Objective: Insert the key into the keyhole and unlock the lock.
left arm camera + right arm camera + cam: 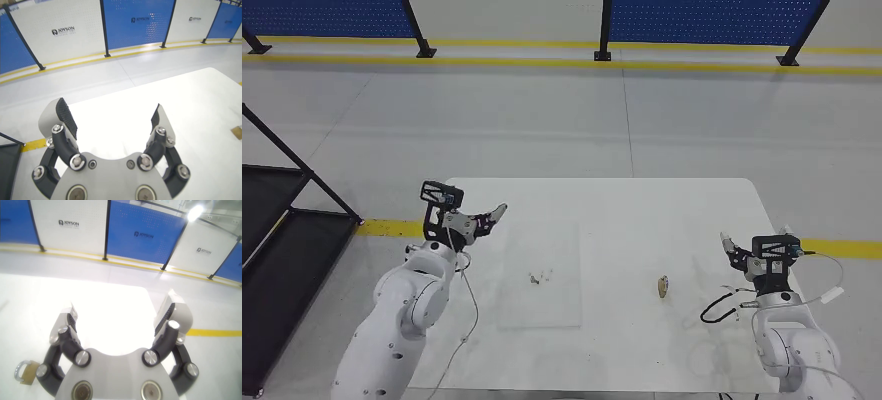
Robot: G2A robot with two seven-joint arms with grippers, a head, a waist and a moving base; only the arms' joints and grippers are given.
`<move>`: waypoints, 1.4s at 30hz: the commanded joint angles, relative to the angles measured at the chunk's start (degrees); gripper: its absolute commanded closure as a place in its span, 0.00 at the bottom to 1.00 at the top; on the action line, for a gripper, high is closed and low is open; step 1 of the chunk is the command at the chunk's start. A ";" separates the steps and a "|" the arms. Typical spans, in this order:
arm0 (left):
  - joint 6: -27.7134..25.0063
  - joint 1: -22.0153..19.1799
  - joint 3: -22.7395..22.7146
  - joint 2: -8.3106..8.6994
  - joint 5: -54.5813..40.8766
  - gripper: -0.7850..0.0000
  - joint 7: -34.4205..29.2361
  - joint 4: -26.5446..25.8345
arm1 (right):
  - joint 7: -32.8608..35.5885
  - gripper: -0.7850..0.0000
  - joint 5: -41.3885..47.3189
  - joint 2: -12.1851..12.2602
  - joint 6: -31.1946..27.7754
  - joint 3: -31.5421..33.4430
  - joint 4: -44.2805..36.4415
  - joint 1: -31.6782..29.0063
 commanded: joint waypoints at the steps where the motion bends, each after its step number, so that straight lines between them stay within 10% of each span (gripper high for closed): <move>1: 0.53 -2.11 1.72 -0.10 -2.73 0.00 -9.43 -2.10 | 0.00 0.00 0.00 0.00 0.00 0.00 0.00 0.00; 7: 6.83 -9.84 5.71 -0.51 -17.81 0.00 -34.91 -4.42 | 0.00 0.00 0.00 0.00 0.00 0.00 0.00 0.00; 15: 25.93 -20.08 14.40 -1.25 -15.27 0.00 -58.62 -1.85 | 0.00 0.00 0.00 0.00 0.00 0.00 0.00 0.00; 34: 27.20 -15.64 17.71 -1.34 -13.09 0.00 -57.36 5.36 | 0.00 0.00 0.00 0.00 0.00 0.00 0.00 0.00; 37: 26.94 -15.20 17.58 -1.29 -12.88 0.33 -57.61 5.65 | 0.00 0.00 0.00 0.00 0.00 0.00 0.00 0.00; 42: 26.70 -15.52 18.16 -1.32 -11.96 0.53 -57.86 7.03 | 0.00 0.00 0.00 0.00 0.00 0.00 0.00 0.00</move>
